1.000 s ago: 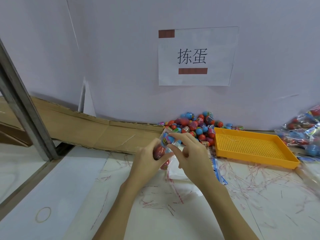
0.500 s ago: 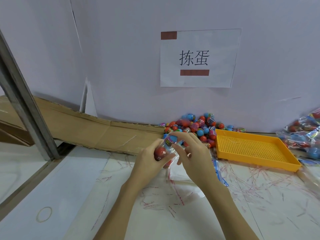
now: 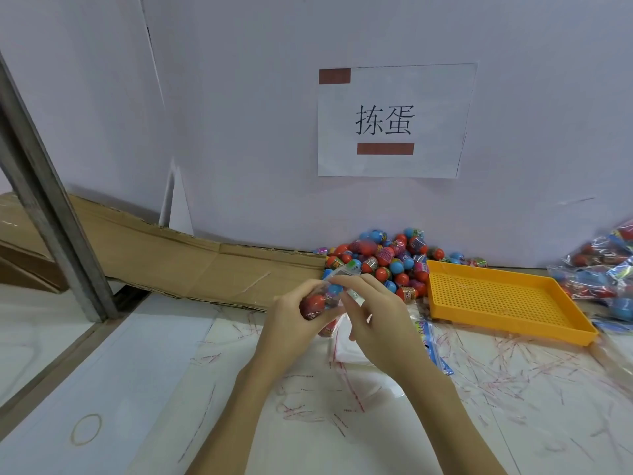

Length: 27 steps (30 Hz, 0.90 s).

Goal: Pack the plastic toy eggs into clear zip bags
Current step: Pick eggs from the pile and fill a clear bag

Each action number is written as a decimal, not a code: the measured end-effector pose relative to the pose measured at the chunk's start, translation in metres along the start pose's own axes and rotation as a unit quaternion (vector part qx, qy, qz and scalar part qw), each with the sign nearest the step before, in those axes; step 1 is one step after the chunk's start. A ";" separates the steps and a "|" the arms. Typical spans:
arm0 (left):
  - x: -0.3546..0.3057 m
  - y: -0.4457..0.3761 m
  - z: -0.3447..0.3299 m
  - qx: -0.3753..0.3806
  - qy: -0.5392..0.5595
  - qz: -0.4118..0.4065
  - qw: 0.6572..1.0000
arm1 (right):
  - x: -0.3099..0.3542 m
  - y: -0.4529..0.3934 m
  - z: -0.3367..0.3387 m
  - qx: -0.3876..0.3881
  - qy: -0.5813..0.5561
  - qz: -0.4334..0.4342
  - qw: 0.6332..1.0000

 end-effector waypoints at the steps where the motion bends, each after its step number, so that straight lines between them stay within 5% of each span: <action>1: -0.001 0.000 -0.001 0.005 0.005 -0.002 1.000 | 0.001 0.000 0.001 -0.006 -0.008 0.003 1.000; 27: 0.000 0.000 0.000 0.002 0.094 0.034 0.995 | 0.008 0.000 0.001 0.011 -0.086 0.018 0.996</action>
Point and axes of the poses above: each hand's wrist, its own y-axis away from the middle knuckle, its own z-axis out of the back of the hand, x = y × z, the point moved 7 cm from there along -y, towards the middle knuckle, and after that the axes turned 9 degrees about -z, right-handed, at the moved point
